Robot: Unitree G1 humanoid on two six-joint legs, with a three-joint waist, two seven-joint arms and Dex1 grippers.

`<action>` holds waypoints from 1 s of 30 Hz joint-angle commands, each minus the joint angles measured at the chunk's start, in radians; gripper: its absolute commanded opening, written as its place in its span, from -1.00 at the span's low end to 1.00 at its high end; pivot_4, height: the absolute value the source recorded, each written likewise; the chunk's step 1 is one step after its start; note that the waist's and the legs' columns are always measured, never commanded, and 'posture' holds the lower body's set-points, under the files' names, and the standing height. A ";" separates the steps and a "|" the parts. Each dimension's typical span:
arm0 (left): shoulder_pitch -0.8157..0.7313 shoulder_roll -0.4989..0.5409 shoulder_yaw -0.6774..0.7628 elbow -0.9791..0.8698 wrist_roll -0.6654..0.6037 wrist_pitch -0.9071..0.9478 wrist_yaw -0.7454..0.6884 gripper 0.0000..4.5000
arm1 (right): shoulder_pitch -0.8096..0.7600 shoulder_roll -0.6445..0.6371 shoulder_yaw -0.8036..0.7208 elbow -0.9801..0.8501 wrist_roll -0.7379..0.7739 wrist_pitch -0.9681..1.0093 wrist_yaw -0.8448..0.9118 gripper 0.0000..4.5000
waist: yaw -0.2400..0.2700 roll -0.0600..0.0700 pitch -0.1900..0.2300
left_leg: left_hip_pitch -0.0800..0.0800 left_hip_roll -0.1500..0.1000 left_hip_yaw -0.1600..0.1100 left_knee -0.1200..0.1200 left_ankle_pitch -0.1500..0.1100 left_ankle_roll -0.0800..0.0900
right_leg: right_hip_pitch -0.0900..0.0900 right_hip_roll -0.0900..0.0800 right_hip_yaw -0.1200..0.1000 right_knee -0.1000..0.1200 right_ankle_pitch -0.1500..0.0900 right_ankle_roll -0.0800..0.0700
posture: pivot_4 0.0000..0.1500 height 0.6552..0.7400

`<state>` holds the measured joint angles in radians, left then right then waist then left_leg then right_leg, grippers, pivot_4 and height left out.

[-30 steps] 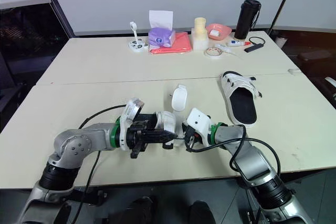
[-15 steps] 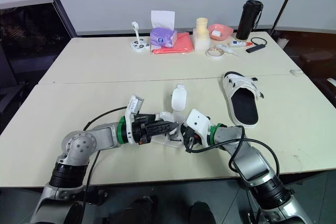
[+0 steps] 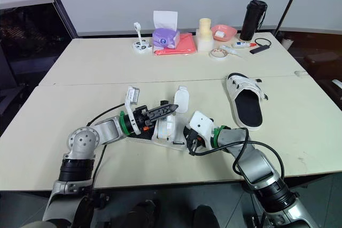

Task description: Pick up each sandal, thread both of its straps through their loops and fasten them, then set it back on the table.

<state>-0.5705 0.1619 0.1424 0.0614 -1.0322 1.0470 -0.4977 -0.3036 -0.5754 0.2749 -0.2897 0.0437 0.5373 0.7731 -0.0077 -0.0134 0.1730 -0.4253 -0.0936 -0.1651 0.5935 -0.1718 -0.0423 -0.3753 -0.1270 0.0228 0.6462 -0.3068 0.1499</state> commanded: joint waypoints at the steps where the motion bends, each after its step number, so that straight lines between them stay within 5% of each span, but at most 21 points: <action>1: -0.113 -0.021 0.056 0.069 0.007 -0.059 0.020 0.75 | 0.007 0.000 0.027 0.031 -0.016 0.014 -0.001 -1.00 | 0.000 -0.001 0.000 | 0.000 0.000 0.000 0.000 0.000 0.000 | 0.000 0.000 0.000 0.000 0.000 0.000 | 1.00 1.00; 7: -0.192 0.050 0.056 0.177 0.079 -0.098 -0.052 0.75 | 0.001 0.003 0.027 0.036 -0.015 0.011 -0.006 -1.00 | -0.008 -0.001 0.000 | 0.000 0.000 0.002 -0.001 0.000 -0.001 | -0.001 0.001 0.000 0.000 0.000 0.000 | 1.00 1.00; 17: -0.090 0.171 -0.056 0.133 0.200 -0.077 -0.213 0.75 | 0.003 0.003 0.025 0.038 -0.017 0.010 -0.015 -1.00 | -0.005 -0.001 0.000 | 0.000 0.001 0.001 -0.001 0.000 -0.001 | 0.000 0.002 0.000 0.000 0.000 0.000 | 1.00 1.00; 28: -0.082 0.157 -0.092 0.136 0.249 -0.103 -0.295 0.75 | 0.008 0.000 0.028 0.037 -0.020 0.009 -0.018 -1.00 | -0.004 -0.001 0.000 | 0.000 0.001 0.000 -0.001 0.000 -0.002 | -0.001 0.002 0.000 0.000 0.000 0.000 | 1.00 1.00; 30: -0.082 0.155 -0.089 0.142 0.254 -0.106 -0.303 0.53 | 0.010 -0.001 0.028 0.036 -0.021 0.009 -0.019 -1.00 | -0.005 -0.001 0.000 | 0.000 0.001 0.000 -0.001 0.000 -0.002 | -0.001 0.002 0.000 0.000 0.000 0.000 | 1.00 1.00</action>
<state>-0.6394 0.3175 0.0470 0.2165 -0.7801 0.9547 -0.7841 -0.3140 -0.5703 0.2880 -0.2807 0.0438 0.5294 0.7623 -0.0123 -0.0140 0.1733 -0.4253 -0.0924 -0.1653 0.5925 -0.1719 -0.0439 -0.3758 -0.1250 0.0228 0.6462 -0.3067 0.1499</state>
